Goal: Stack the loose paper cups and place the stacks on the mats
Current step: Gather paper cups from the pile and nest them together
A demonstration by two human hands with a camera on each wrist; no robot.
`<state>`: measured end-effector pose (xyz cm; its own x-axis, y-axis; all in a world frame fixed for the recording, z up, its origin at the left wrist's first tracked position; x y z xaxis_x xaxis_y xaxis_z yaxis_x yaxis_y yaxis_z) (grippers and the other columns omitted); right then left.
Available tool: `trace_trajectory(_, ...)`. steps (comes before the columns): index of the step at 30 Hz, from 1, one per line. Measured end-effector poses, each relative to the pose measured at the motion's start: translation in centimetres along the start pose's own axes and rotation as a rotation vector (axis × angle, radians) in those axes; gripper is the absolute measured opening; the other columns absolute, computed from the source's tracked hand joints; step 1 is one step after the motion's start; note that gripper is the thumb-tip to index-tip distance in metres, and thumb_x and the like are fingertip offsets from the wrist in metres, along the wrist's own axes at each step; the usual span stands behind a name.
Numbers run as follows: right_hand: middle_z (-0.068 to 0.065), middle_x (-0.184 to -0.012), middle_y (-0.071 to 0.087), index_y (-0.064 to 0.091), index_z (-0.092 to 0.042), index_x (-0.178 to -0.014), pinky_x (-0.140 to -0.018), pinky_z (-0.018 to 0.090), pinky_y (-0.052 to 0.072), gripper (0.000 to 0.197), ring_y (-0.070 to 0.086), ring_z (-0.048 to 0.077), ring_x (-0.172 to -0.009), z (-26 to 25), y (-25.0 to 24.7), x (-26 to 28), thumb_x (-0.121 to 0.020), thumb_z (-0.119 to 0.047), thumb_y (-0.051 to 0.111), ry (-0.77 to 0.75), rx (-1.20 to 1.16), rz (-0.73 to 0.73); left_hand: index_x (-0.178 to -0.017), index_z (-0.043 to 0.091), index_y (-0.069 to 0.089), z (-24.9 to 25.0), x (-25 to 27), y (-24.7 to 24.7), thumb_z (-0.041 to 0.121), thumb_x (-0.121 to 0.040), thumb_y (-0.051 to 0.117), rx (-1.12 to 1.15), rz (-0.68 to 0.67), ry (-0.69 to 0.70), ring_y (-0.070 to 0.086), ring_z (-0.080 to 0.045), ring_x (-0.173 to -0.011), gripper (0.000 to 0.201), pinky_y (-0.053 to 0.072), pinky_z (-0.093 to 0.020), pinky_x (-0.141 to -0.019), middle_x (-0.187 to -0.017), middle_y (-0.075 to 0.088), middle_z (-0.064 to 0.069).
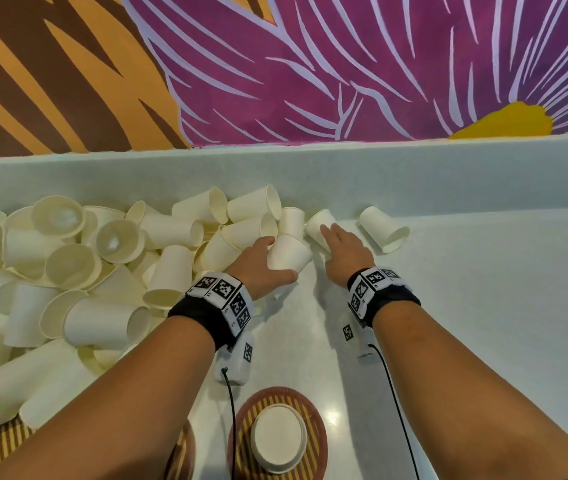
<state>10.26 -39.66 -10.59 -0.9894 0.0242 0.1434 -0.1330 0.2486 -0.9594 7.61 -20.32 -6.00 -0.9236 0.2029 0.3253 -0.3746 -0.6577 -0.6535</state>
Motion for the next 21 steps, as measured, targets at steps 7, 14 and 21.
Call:
trace_trajectory(7, 0.016, -0.135, 0.037, 0.041, -0.017, -0.138, -0.098, 0.044, 0.043, 0.052, 0.046, 0.036, -0.117, -0.4, -0.5, -0.3, -0.088, -0.015, 0.054, 0.011, -0.099, 0.198, -0.147, 0.02, 0.026, -0.1, 0.0, 0.0, 0.039, -0.078, 0.073, 0.02, 0.008, 0.017, 0.052, -0.021, -0.114, 0.086, 0.042, -0.032, -0.09, -0.135, 0.049, -0.005)
trace_trajectory(14, 0.01, -0.118, 0.054, 0.042, -0.021, -0.13, -0.086, 0.041, 0.043, 0.04, 0.052, 0.031, -0.107, -0.9, 0.1, -0.1, -0.094, -0.04, 0.042, 0.059, -0.009, 0.073, -0.146, 0.019, 0.029, -0.4, 0.0, -0.3, 0.037, -0.077, 0.075, 0.027, 0.036, 0.035, 0.053, -0.021, -0.113, 0.085, 0.042, -0.03, -0.088, -0.134, 0.05, -0.004)
trace_trajectory(21, 0.008, -0.144, 0.035, 0.031, -0.019, -0.142, -0.096, 0.046, 0.042, 0.056, 0.042, 0.031, -0.122, -1.8, 0.5, -0.3, -0.091, -0.026, 0.052, 0.041, -0.18, 0.105, -0.145, 0.018, 0.03, -0.5, 0.0, -0.3, 0.033, -0.076, 0.075, 0.036, 0.045, 0.045, 0.053, -0.021, -0.113, 0.083, 0.041, -0.029, -0.088, -0.132, 0.051, -0.004)
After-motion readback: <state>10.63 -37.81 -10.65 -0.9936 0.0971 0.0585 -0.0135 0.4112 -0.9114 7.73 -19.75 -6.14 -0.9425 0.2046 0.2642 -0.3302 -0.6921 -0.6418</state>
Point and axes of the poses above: each hand's wrist, its own x-axis away from the middle knuckle, its own y-axis out of the palm, z = x × y, the point moved 3 cm from there along -x, towards the middle knuckle
